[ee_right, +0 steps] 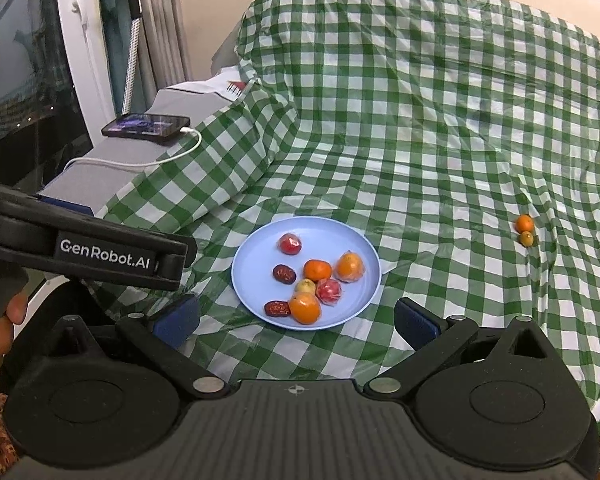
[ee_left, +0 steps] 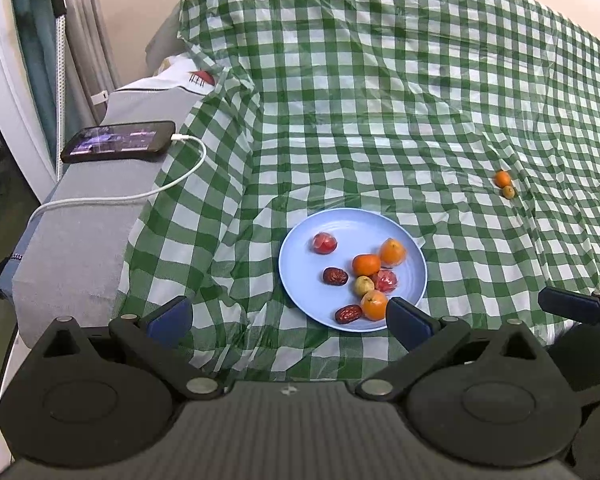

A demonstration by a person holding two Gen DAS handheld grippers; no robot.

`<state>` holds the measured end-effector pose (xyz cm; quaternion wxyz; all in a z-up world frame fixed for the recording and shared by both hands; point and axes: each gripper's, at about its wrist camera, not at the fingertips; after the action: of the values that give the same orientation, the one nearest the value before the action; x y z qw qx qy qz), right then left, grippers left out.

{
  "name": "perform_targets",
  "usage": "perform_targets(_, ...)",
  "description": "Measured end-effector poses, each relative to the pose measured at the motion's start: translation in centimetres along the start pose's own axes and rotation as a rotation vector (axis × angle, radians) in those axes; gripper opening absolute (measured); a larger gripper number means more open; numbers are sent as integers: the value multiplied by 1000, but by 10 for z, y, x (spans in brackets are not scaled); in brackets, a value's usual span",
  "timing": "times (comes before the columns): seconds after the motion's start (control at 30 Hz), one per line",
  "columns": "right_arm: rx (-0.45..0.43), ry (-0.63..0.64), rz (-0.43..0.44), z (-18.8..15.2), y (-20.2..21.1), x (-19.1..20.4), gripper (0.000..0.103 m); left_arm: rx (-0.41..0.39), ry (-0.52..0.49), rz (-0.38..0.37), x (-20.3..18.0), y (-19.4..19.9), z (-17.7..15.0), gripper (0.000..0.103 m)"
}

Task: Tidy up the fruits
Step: 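Grasp an orange with the left tool while the right tool grasps a small yellow-orange fruit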

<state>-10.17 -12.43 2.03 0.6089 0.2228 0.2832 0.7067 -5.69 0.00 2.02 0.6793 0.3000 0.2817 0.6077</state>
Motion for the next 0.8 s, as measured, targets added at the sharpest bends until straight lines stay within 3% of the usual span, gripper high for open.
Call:
perform_targets(0.6, 80, -1, 37, -2, -40, -4, 102, 69, -14, 33, 2, -33, 11, 103)
perform_targets(0.8, 74, -79, -35, -8, -56, -32, 102, 113, -28, 53, -4, -55, 19, 103)
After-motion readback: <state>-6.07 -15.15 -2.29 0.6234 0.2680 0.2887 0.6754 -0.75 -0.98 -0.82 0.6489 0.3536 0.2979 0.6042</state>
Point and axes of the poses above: each gripper's, at about its wrist camera, not at the fingertips, and y roughly against the way its jaws point, x to its left, z to its top, and after that the axes turned 10 degrees about y, right-handed
